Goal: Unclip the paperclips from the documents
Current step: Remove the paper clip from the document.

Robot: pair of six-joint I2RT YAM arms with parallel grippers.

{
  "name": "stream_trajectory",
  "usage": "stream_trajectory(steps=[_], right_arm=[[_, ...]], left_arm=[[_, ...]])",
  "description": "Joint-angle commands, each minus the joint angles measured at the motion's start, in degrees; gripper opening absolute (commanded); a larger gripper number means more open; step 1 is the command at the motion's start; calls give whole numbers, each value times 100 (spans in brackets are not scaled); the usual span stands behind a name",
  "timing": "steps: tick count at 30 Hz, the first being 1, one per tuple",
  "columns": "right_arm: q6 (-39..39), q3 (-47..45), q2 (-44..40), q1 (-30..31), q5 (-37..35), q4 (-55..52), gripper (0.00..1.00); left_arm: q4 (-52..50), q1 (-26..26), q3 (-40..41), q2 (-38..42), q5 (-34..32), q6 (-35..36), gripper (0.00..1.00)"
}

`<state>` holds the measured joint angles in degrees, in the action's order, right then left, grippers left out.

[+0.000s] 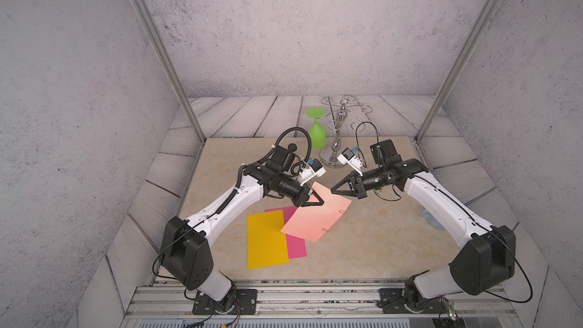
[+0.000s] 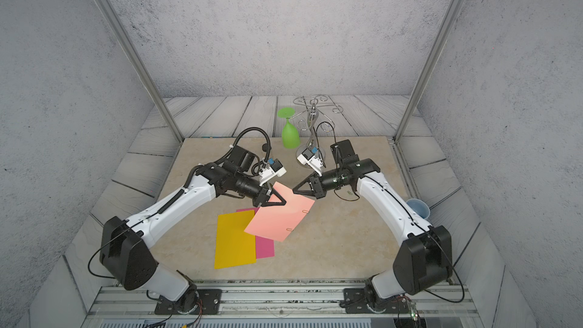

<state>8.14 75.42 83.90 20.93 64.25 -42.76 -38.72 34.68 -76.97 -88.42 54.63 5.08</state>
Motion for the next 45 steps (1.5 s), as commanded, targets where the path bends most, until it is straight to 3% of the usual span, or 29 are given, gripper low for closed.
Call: stream_trajectory(steps=[1,25,31,37,45], right_arm=[[-6,112,-92,-143,88,101,5],[-14,94,-105,-153,123,98,6],[-314,-88,-154,-239,-268,349,6],[-1312,-638,-311,-867,-704,1237,6],[-2464,-1470,-106,-2090,-2025,1657,5]], left_arm=[[-439,-17,58,116,-119,164,0],[-461,-14,68,161,-155,175,0],[-461,-9,38,194,-198,175,0],[-372,-23,24,218,-242,99,0],[-145,-31,59,295,-504,-72,0]])
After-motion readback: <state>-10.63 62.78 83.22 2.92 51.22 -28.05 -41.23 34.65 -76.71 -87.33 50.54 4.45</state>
